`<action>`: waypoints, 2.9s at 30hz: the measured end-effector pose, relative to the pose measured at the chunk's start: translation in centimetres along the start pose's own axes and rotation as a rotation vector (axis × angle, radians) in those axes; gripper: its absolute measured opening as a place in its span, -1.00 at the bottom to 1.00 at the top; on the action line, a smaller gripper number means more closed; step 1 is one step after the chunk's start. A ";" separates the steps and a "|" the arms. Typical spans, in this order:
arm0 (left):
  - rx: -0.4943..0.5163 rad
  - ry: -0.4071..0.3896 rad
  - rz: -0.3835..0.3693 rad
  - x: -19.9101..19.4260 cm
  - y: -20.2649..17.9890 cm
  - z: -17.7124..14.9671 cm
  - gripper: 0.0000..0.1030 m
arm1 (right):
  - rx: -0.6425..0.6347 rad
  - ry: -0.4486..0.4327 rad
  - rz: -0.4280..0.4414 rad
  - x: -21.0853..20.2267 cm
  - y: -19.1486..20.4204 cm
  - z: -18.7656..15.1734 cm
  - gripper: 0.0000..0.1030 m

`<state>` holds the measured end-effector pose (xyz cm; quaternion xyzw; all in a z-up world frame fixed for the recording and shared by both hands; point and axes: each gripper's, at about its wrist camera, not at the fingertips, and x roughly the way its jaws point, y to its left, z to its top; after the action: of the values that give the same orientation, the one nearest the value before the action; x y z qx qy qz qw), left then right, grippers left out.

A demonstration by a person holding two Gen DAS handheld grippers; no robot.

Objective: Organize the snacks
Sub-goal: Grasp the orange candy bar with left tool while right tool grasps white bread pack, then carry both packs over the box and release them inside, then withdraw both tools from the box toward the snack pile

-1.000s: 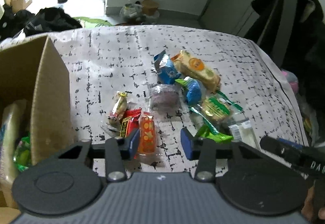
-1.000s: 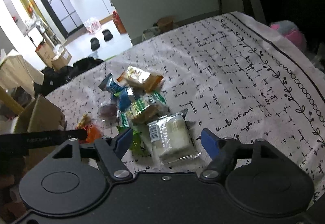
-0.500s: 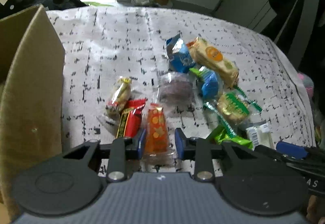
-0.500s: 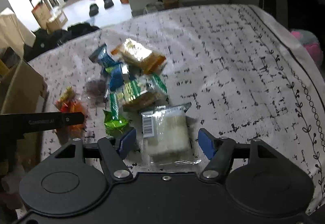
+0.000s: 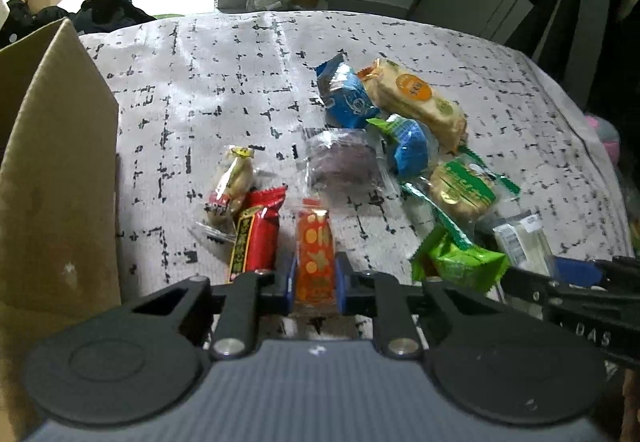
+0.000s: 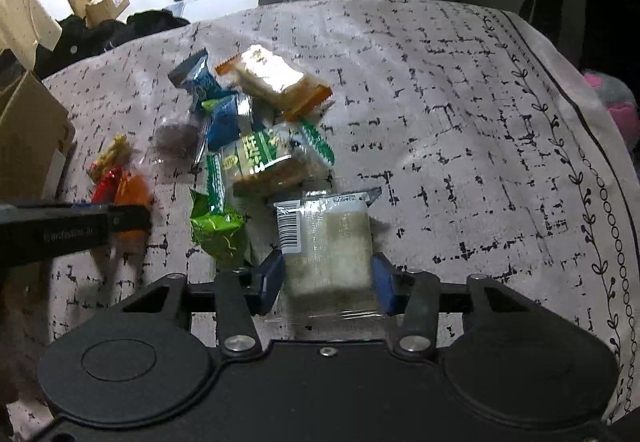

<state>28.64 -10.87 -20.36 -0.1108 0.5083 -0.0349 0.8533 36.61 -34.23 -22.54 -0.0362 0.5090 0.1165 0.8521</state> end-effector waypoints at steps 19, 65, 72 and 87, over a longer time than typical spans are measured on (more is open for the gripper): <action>-0.039 -0.096 -0.113 -5.5 1.4 0.7 -0.68 | 0.048 -0.059 0.033 -4.8 0.8 1.1 -0.15; -0.334 -0.314 0.152 -17.7 14.3 -4.5 -0.68 | -0.065 -0.163 0.462 -8.6 16.0 2.9 -0.15; -0.379 -0.327 0.204 -18.2 14.9 -5.2 -0.67 | -0.080 -0.137 0.525 -8.1 18.1 2.6 -0.14; -0.446 -0.403 0.214 -20.1 15.3 -5.9 0.71 | -0.082 -0.158 0.509 -8.5 16.6 1.2 0.49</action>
<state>12.95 6.57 -9.23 -0.2456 0.3330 0.1901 0.8903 29.87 -19.23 -13.59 0.0677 0.4285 0.3500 0.8303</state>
